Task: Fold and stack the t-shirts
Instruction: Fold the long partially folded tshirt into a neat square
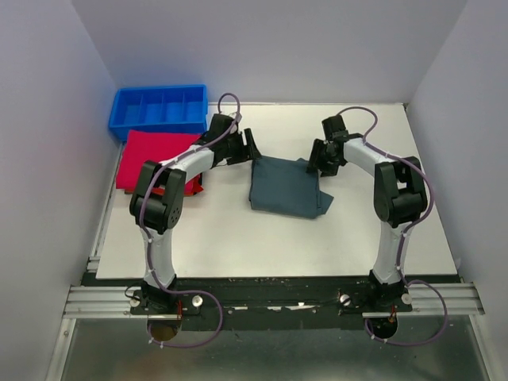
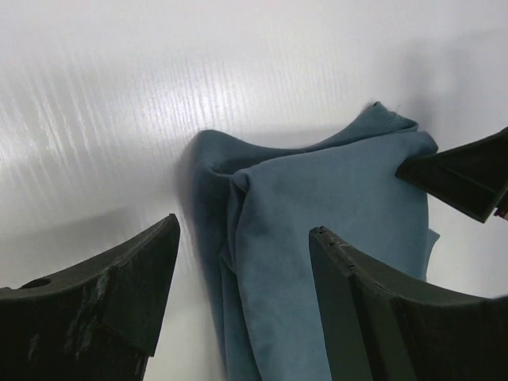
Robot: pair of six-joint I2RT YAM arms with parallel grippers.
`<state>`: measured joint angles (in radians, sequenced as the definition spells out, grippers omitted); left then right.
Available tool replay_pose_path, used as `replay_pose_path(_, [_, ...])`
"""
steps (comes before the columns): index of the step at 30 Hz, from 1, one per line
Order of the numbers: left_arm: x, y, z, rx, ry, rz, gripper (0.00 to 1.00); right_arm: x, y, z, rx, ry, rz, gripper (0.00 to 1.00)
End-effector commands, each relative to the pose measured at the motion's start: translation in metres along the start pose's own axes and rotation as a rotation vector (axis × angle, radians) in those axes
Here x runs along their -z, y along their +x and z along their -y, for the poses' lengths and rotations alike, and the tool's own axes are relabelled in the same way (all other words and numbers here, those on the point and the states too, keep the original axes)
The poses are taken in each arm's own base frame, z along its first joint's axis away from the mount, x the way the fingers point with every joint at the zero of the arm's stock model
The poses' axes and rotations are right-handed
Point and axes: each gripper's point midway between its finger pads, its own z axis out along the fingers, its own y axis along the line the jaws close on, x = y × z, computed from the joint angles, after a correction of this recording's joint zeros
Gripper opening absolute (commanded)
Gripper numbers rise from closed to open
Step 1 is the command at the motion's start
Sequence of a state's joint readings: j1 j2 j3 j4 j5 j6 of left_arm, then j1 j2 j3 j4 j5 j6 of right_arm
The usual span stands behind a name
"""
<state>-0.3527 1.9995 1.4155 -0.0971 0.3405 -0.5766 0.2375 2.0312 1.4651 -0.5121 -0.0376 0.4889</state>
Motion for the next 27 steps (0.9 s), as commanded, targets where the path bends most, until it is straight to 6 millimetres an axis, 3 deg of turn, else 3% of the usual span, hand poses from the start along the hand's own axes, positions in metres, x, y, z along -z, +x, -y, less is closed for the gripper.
replay_pose_path(1, [-0.017, 0.023, -0.024, 0.033, -0.055, -0.068, 0.79, -0.011, 0.009, 0.000, -0.018, 0.004, -0.049, 0.63])
replay_pose_path(4, [-0.027, 0.030, -0.028, 0.040, -0.059, -0.090, 0.79, -0.016, 0.014, -0.001, -0.018, -0.006, -0.068, 0.61])
replay_pose_path(7, [-0.038, 0.033, -0.030, 0.052, -0.053, -0.104, 0.71, -0.018, 0.017, -0.002, -0.022, -0.012, -0.073, 0.58])
replay_pose_path(10, [-0.048, 0.036, -0.029, 0.075, -0.022, -0.116, 0.58, -0.018, 0.020, -0.005, -0.020, -0.025, -0.076, 0.56])
replay_pose_path(16, [-0.055, 0.037, -0.023, 0.114, 0.035, -0.099, 0.19, -0.013, 0.024, -0.018, -0.001, -0.068, -0.069, 0.52])
replay_pose_path(18, [-0.056, 0.035, -0.020, 0.117, 0.053, -0.083, 0.13, -0.015, 0.025, -0.019, -0.006, -0.071, -0.071, 0.50])
replay_pose_path(19, [-0.056, 0.035, -0.019, 0.118, 0.057, -0.079, 0.11, -0.015, 0.025, -0.021, -0.009, -0.077, -0.073, 0.47])
replay_pose_path(22, [-0.055, 0.033, -0.019, 0.115, 0.058, -0.067, 0.05, -0.020, 0.027, -0.025, -0.012, -0.097, -0.096, 0.26])
replay_pose_path(27, [-0.051, 0.029, -0.014, 0.100, 0.075, -0.051, 0.00, -0.020, 0.024, -0.029, 0.001, -0.109, -0.071, 0.18])
